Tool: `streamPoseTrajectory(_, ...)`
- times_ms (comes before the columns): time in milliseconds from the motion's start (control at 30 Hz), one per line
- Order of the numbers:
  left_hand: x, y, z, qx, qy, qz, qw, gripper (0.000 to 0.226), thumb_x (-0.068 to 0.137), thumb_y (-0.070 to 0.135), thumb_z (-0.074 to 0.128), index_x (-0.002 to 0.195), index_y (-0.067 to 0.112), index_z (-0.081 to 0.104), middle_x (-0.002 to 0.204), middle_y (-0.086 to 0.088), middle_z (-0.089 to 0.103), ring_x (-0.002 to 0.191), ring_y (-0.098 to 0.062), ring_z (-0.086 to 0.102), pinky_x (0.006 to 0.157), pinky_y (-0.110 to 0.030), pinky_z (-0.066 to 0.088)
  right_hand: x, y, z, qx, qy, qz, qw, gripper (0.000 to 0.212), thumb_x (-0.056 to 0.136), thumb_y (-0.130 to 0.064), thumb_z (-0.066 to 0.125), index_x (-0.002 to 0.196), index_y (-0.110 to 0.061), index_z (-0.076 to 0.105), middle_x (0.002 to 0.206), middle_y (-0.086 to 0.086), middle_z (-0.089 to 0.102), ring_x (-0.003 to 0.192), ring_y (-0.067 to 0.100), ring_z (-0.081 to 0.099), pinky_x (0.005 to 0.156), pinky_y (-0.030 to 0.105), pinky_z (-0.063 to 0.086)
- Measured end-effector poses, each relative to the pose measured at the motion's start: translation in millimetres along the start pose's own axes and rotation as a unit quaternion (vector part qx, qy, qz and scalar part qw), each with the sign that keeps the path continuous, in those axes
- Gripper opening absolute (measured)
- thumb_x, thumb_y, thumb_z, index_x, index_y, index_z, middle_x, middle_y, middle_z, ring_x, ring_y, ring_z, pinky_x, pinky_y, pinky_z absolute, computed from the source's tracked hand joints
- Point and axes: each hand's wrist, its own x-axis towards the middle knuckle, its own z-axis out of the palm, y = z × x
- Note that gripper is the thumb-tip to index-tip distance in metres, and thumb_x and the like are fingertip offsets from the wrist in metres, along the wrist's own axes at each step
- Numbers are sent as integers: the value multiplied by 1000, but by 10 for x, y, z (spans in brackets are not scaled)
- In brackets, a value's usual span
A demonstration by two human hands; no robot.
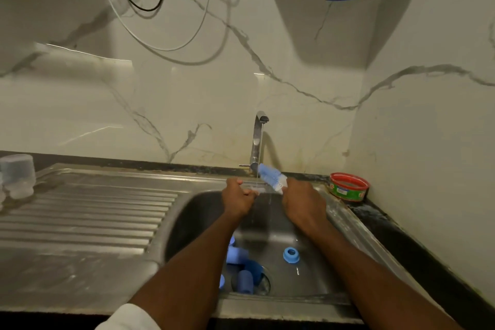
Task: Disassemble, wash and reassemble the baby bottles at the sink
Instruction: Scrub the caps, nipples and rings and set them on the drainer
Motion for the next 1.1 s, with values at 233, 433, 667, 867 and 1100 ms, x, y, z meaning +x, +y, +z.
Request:
streamPoseTrajectory(233, -30, 2, -40, -53, -69, 12, 996, 48, 88, 20, 78, 123, 17, 45, 99, -4, 66, 90, -15, 67, 76, -25, 56, 5, 6, 4, 136, -99, 3, 986, 38, 103, -13, 53, 141, -8, 55, 143, 2, 54, 123, 21, 57, 96, 24, 39)
streamPoseTrajectory(433, -32, 111, -39, -165, 2, -71, 984, 57, 88, 18, 79, 134, 16, 45, 116, -10, 65, 99, -22, 68, 84, -37, 60, 199, 102, 74, 130, -29, 56, 989, 32, 103, -29, 53, 127, -11, 64, 122, 12, 69, 104, 26, 68, 84, 30, 51)
streamPoseTrajectory(667, 48, 79, 11, -295, -3, -153, 943, 75, 88, 19, 78, 150, 7, 37, 122, -18, 68, 107, -25, 67, 100, -43, 54, 223, -26, 124, 449, -163, 111, 872, 19, 105, -17, 44, 109, -5, 58, 66, 13, 70, 45, 23, 65, 34, 19, 37)
streamPoseTrajectory(867, -30, 159, 9, -322, -157, -104, 928, 66, 90, 14, 74, 144, -8, 43, 108, -18, 75, 98, -24, 74, 79, -29, 61, 273, 19, 162, 510, -124, 142, 839, 20, 105, -15, 47, 94, -8, 62, 66, 12, 68, 46, 20, 65, 35, 19, 40)
streamPoseTrajectory(1100, 50, 37, -86, -293, 48, -126, 947, 71, 85, 25, 81, 144, 18, 41, 124, -11, 66, 107, -24, 67, 97, -41, 55, 226, -64, 198, 556, -197, 126, 798, 20, 109, -21, 41, 119, -7, 51, 71, 15, 72, 55, 28, 71, 34, 20, 39)
